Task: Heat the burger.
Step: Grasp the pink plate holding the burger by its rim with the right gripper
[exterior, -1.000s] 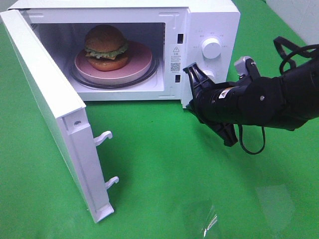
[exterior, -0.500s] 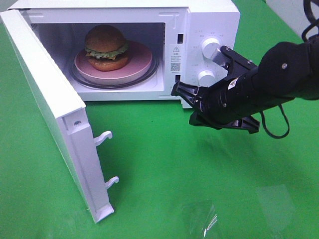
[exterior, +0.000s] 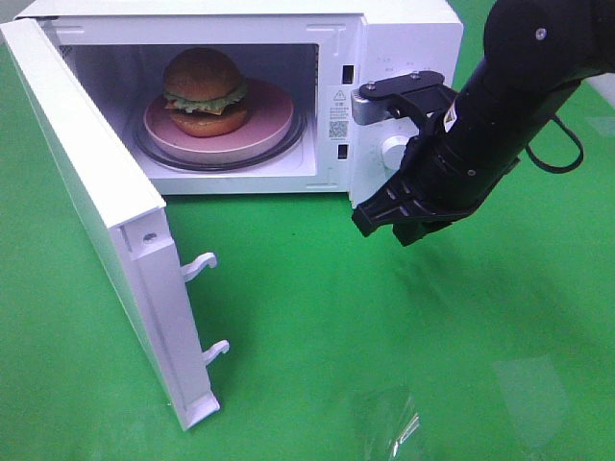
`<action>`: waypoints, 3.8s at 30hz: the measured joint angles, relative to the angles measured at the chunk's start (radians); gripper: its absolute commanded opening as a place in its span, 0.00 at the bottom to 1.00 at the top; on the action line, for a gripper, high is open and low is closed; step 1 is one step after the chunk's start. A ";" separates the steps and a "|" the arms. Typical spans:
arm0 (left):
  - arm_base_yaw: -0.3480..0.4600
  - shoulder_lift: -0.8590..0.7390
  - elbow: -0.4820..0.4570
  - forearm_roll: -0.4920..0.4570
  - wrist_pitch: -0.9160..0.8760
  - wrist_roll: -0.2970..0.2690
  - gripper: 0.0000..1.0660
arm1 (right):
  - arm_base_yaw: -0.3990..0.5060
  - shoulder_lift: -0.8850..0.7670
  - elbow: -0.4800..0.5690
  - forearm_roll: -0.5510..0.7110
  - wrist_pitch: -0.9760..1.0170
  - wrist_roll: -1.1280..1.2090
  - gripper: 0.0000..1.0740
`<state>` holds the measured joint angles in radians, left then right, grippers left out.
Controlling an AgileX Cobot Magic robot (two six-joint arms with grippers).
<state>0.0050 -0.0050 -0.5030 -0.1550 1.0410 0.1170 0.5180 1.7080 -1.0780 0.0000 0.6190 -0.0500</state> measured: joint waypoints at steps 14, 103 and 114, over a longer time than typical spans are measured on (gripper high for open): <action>0.000 0.000 0.000 0.000 0.000 0.000 0.94 | 0.000 0.000 -0.027 -0.025 0.011 -0.930 0.08; 0.000 0.000 0.000 0.000 0.000 0.000 0.94 | 0.143 0.632 -0.756 -0.199 -0.276 -1.052 0.77; 0.000 0.000 0.000 0.000 0.000 0.000 0.94 | 0.120 0.697 -0.841 -0.180 -0.276 -1.052 0.75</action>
<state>0.0050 -0.0050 -0.5030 -0.1550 1.0410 0.1170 0.6380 2.4050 -1.9190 -0.1800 0.3430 -1.1020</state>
